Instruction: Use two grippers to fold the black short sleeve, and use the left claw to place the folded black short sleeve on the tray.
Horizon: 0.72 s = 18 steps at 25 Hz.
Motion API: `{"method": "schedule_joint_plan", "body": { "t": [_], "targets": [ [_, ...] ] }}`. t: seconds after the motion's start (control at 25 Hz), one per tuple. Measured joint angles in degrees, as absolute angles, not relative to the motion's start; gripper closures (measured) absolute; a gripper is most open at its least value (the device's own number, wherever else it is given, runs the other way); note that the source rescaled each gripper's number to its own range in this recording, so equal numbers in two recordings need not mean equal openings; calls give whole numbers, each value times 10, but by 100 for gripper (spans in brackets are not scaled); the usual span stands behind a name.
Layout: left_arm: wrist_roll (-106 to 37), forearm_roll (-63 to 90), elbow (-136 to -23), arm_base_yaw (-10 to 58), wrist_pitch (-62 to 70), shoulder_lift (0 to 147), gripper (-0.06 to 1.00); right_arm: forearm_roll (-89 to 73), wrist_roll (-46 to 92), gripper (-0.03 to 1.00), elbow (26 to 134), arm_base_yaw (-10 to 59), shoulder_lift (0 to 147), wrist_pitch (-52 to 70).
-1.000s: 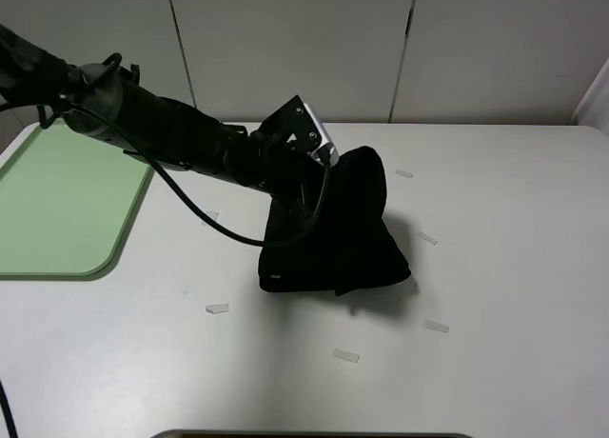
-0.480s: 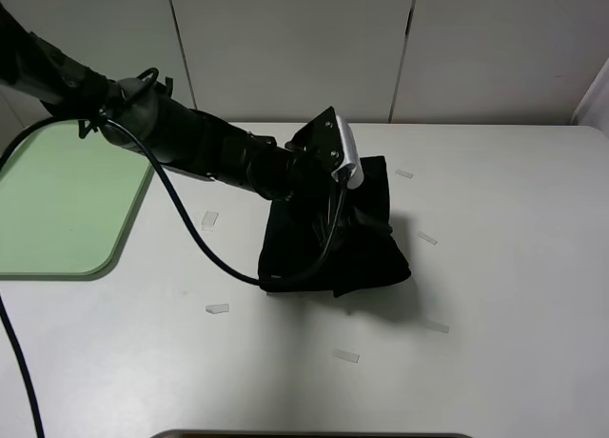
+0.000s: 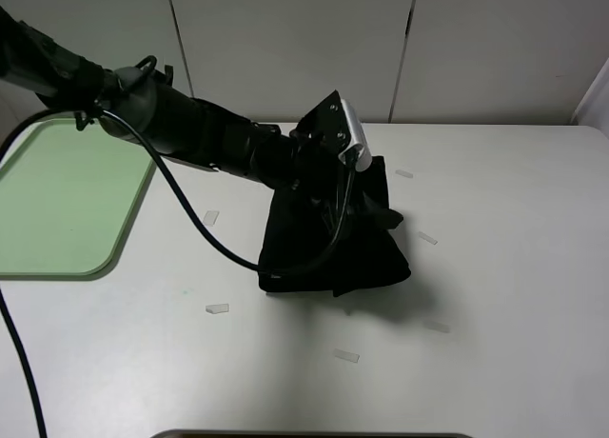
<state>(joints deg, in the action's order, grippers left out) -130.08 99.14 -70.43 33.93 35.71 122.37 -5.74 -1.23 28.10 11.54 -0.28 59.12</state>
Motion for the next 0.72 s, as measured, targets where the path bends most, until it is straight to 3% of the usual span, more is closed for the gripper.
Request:
{"method": "schedule_joint_plan", "body": {
  "t": [0.2,0.72],
  "targets": [
    [-1244,991,-710,338,314,1200,-3,-57,-12,-3,281,115,-3,591],
    [-1239,979,-688,313,232,1145,-6,-57,-12,-3,281,115,-3,591]
  ]
}}
